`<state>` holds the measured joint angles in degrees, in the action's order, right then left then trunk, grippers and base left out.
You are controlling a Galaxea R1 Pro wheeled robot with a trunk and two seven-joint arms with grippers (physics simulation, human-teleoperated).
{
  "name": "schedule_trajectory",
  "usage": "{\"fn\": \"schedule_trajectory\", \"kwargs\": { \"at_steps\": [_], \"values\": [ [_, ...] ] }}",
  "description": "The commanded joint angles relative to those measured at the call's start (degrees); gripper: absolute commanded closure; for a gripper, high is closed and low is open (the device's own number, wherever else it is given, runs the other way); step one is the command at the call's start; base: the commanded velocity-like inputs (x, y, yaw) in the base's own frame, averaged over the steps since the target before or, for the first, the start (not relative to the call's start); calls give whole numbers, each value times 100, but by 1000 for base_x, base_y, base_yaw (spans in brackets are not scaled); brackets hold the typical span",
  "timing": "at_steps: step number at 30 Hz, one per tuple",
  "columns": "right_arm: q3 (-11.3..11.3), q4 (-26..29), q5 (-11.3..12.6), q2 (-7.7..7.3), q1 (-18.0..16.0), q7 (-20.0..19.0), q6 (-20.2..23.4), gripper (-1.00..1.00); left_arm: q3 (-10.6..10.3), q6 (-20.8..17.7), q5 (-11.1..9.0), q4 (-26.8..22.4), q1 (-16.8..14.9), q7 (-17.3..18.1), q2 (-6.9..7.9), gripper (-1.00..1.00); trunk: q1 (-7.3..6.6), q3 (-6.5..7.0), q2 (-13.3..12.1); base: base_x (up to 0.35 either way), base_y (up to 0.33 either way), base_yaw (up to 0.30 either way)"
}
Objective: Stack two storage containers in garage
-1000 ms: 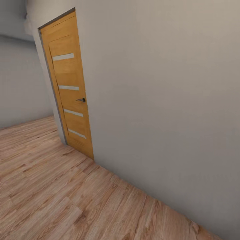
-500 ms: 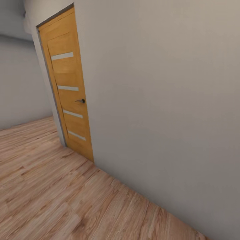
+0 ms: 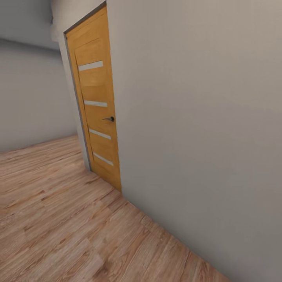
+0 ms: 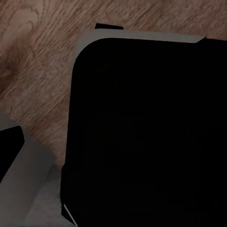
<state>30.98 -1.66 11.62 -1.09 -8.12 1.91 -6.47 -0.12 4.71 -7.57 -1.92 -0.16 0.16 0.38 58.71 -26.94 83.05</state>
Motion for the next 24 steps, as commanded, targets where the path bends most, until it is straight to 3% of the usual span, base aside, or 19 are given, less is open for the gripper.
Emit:
{"fn": "schedule_trajectory", "kwargs": {
  "at_steps": [1, 24],
  "values": [
    [49, -18, 53, 3, -6, 3, -37, -100, -6, 13, -46, 1, -2, 2, 0, -100, 2, -5, 3, 191, 0, 270],
    [49, -17, 51, 3, -6, 3, -47, -100, -6, 13, -45, 0, -2, 2, -3, -100, 2, -5, 3, 186, 0, 270]
  ]
}}
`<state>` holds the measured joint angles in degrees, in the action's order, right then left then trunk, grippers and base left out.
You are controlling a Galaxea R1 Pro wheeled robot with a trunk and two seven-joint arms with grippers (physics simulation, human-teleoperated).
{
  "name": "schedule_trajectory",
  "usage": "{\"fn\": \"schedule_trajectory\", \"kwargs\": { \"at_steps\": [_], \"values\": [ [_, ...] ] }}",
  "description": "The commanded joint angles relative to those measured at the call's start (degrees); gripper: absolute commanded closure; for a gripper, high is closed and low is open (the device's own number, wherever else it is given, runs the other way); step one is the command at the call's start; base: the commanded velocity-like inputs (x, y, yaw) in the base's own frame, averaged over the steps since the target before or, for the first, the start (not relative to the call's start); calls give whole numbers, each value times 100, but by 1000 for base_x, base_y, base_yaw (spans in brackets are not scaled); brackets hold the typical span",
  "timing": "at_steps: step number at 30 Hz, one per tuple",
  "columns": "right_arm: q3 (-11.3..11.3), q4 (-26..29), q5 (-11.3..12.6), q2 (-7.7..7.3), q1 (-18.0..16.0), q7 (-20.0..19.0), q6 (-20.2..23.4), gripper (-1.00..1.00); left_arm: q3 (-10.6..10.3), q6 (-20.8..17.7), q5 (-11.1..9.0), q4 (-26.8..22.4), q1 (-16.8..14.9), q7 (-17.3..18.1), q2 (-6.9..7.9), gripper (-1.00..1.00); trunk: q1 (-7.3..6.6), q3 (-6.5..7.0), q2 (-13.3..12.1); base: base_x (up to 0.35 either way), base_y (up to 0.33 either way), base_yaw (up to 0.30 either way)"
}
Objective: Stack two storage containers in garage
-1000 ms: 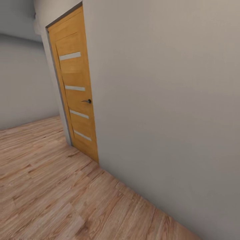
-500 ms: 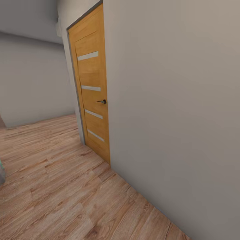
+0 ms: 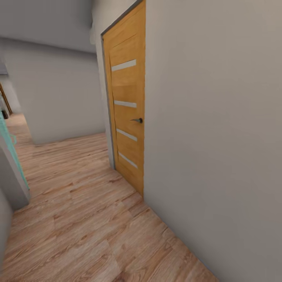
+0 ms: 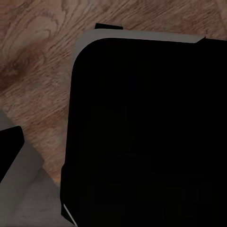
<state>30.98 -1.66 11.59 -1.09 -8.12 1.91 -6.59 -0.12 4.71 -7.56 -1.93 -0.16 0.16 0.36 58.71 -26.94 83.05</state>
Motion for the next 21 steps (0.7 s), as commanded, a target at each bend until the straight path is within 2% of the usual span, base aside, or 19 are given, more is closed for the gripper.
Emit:
{"fn": "schedule_trajectory", "kwargs": {
  "at_steps": [1, 21],
  "values": [
    [49, -17, 53, 3, -6, 3, -35, -100, -6, 13, -47, 0, -2, 2, 0, -100, 2, -5, 3, 185, 0, 270],
    [49, -16, 53, 3, -6, 3, -35, -100, -6, 13, -46, 2, -2, 2, 0, -100, 2, -5, 3, 185, 0, 270]
  ]
}}
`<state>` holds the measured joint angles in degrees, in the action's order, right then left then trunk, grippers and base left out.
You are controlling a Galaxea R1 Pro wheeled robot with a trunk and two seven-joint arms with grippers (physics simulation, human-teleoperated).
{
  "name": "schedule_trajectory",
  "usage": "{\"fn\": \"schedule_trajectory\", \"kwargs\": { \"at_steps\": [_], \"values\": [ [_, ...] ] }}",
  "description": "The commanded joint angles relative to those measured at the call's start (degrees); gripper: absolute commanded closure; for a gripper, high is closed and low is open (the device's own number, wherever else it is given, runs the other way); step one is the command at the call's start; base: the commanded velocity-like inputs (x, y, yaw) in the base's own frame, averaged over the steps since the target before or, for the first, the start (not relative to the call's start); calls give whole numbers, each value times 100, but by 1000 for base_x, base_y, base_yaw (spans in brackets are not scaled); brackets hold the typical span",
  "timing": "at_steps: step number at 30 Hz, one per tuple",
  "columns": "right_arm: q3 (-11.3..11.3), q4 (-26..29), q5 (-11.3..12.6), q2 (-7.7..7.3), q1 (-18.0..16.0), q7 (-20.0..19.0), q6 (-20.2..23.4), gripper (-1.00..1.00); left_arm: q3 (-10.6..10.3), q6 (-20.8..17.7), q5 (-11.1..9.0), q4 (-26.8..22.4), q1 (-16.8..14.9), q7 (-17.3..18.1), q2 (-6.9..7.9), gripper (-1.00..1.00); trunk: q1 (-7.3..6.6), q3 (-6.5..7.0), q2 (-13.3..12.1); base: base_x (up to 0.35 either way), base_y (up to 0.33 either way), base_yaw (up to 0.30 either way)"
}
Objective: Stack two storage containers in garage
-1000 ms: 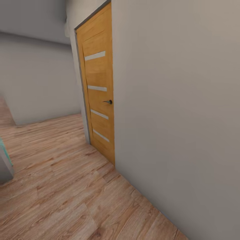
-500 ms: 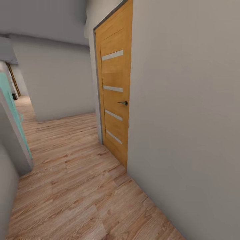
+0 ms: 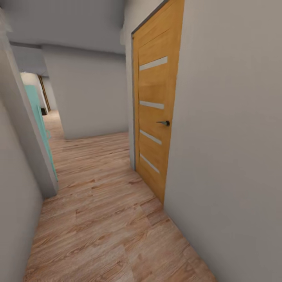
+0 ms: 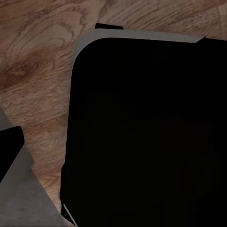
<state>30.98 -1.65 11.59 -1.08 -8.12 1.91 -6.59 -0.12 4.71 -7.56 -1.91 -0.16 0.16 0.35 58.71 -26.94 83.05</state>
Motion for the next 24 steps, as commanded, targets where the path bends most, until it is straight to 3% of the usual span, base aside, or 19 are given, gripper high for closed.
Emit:
{"fn": "schedule_trajectory", "kwargs": {
  "at_steps": [1, 24],
  "values": [
    [49, -18, 53, 3, -6, 3, -35, -100, -6, 13, -46, 0, -2, 2, 0, -100, 2, -5, 3, 185, 0, 270],
    [49, -19, 53, 3, -6, 3, -44, -100, -6, 12, -47, 2, -2, 2, 0, -100, 2, -5, 3, 184, 0, 270]
  ]
}}
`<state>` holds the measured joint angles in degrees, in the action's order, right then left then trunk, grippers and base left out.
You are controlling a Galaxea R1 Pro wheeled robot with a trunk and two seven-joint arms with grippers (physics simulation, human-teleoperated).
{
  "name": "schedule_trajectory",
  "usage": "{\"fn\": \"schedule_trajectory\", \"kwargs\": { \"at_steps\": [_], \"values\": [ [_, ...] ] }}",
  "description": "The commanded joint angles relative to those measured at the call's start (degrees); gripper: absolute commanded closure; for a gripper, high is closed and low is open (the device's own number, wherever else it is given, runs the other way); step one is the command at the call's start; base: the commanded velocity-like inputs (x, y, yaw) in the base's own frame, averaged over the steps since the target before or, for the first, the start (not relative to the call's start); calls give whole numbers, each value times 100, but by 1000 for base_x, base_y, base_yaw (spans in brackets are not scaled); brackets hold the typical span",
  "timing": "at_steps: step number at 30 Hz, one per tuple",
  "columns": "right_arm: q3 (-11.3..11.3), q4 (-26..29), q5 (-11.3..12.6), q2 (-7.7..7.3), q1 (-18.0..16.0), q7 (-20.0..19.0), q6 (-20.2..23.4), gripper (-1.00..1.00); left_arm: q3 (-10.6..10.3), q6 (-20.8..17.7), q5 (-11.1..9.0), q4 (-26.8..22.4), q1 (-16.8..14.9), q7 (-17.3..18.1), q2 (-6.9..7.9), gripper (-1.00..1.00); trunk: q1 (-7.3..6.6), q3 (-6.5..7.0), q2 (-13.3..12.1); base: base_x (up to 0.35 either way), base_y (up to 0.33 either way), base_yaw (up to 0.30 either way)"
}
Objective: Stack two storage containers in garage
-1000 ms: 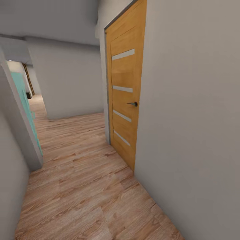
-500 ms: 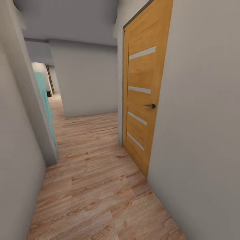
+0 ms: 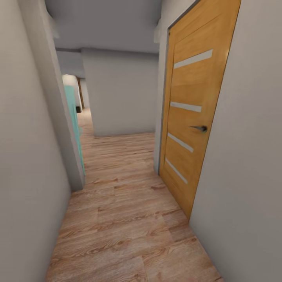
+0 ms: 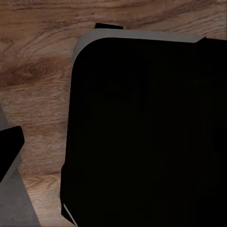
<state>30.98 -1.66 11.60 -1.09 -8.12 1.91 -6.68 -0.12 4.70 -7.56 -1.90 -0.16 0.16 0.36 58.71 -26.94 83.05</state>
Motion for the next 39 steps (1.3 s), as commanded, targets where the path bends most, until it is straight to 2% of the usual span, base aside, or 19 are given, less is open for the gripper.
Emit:
{"fn": "schedule_trajectory", "kwargs": {
  "at_steps": [1, 25, 39],
  "values": [
    [49, -18, 53, 3, -6, 3, -36, -100, -6, 13, -45, 1, -2, 2, 0, -100, 2, -5, 3, 191, 0, 270],
    [49, -15, 53, 3, -6, 3, -36, -100, -6, 12, -43, 0, -2, 2, -1, -100, 2, -5, 3, 302, 0, 270],
    [49, -17, 53, -1, -6, 3, -44, -100, -6, 6, -43, -1, -2, 2, -1, -100, 2, -5, 3, 315, 0, 36]
  ]
}}
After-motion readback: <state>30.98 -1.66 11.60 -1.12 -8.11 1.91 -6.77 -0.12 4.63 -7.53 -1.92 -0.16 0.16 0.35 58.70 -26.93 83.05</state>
